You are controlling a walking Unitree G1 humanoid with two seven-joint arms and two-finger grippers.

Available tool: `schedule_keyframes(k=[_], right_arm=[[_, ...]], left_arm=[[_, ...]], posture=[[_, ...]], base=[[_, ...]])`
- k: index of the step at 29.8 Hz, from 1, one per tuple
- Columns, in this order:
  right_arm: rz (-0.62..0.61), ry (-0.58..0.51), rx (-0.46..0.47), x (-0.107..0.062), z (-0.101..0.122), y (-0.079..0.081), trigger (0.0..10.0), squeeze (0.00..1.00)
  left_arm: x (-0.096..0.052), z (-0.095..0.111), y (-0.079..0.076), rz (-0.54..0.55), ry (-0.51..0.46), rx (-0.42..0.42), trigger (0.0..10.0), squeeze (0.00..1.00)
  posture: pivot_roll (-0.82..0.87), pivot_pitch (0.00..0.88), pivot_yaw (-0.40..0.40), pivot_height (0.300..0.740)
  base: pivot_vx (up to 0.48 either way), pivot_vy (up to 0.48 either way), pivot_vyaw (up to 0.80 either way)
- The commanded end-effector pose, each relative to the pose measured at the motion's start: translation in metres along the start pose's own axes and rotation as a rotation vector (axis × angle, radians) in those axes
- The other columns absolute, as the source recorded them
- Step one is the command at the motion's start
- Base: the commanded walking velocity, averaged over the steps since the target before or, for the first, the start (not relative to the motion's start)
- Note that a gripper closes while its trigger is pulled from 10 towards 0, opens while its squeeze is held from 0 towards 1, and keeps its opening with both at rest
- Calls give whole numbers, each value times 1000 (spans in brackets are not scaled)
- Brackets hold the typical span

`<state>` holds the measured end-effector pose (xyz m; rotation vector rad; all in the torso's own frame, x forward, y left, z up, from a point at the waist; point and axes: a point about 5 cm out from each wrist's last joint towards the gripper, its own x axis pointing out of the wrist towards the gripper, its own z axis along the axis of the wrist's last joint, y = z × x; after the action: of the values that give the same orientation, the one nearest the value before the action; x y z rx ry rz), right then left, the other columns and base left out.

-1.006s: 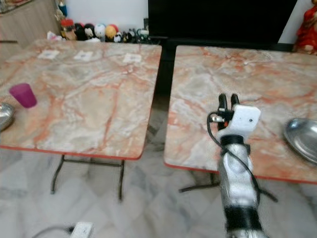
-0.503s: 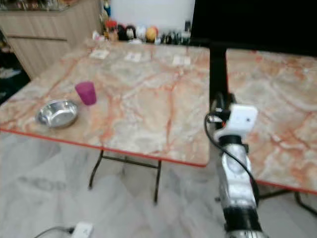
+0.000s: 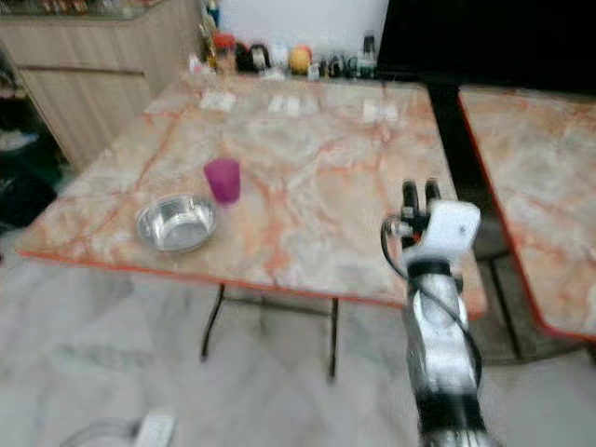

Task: Setting the table

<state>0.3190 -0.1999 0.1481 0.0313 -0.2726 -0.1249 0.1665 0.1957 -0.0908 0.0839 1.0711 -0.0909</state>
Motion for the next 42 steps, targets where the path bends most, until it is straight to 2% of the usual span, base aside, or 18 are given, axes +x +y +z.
schedule_keyframes(k=[1, 22, 30, 35, 40, 42], right_arm=[[18, -25, 6, 4, 7, 6, 10000, 0], [16, 19, 14, 3, -2, 10, 10000, 0], [-3, 39, 16, 4, -6, 7, 10000, 0], [-16, 47, 16, 3, -7, 3, 10000, 0], [-51, 94, -10, 3, -14, -4, 10000, 0], [-75, 118, 8, 3, -17, -7, 10000, 0]], left_arm=[[-1, -8, 1, 3, 32, -2, 10000, 0], [-1, -8, 2, 6, 32, -2, 10000, 0], [-1, -6, 2, 11, 13, -4, 10000, 0], [-1, -5, 2, -1, 18, 52, 10000, 0], [-1, -5, 2, 1, 25, 54, 10000, 0], [-1, -6, 2, 2, 30, 56, 10000, 0]], posture=[[58, 37, -39, 740], [65, 59, -37, 740], [68, 58, -37, 740], [67, 59, -39, 740], [68, 59, -40, 740], [68, 58, -41, 740]], base=[[0, 480, 0], [0, 479, 0], [0, 0, 0], [0, 0, 0], [0, -480, 0], [0, -339, 0]])
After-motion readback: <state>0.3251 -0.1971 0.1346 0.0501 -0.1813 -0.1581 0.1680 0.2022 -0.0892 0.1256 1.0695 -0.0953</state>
